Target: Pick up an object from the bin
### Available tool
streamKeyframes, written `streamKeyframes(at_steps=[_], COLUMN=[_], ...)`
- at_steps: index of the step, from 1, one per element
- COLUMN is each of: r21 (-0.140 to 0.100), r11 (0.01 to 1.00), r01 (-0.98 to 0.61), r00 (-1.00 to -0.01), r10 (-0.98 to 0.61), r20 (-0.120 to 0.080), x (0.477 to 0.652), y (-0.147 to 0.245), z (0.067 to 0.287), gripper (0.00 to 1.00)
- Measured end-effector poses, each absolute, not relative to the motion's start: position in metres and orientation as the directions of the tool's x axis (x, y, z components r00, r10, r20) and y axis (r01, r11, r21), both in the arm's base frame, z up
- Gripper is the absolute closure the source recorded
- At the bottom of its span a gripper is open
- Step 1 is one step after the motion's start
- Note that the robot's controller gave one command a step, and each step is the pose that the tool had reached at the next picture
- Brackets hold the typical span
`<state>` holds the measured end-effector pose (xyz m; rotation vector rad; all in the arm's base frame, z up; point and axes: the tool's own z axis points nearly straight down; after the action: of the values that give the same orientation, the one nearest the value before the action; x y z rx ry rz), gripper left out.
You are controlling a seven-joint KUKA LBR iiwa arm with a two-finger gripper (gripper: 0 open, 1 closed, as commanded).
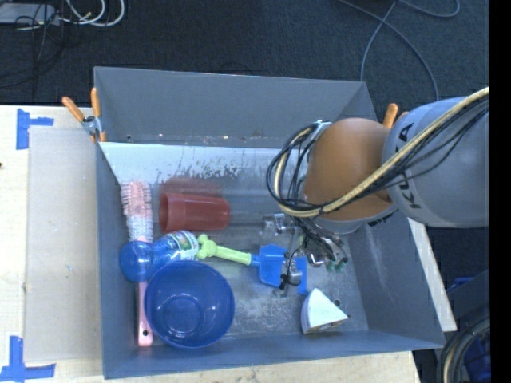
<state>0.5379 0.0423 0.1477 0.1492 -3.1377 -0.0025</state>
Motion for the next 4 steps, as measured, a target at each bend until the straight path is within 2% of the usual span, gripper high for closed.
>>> streamKeyframes(at_steps=[1, 2, 3, 4], r21=[0.002, 0.002, 0.003, 0.002], r11=[0.997, 0.994, 0.996, 0.995], r01=[-0.077, -0.108, -0.093, -0.099], r00=[-0.997, -0.994, -0.996, -0.995], r10=[-0.077, -0.108, -0.093, -0.099], r20=[0.004, 0.003, 0.005, 0.0], x=[0.543, 0.532, 0.492, 0.482], y=[0.053, 0.04, 0.009, 0.001], z=[0.099, 0.08, 0.081, 0.083], gripper=[0.0, 0.0, 0.0, 0.0])
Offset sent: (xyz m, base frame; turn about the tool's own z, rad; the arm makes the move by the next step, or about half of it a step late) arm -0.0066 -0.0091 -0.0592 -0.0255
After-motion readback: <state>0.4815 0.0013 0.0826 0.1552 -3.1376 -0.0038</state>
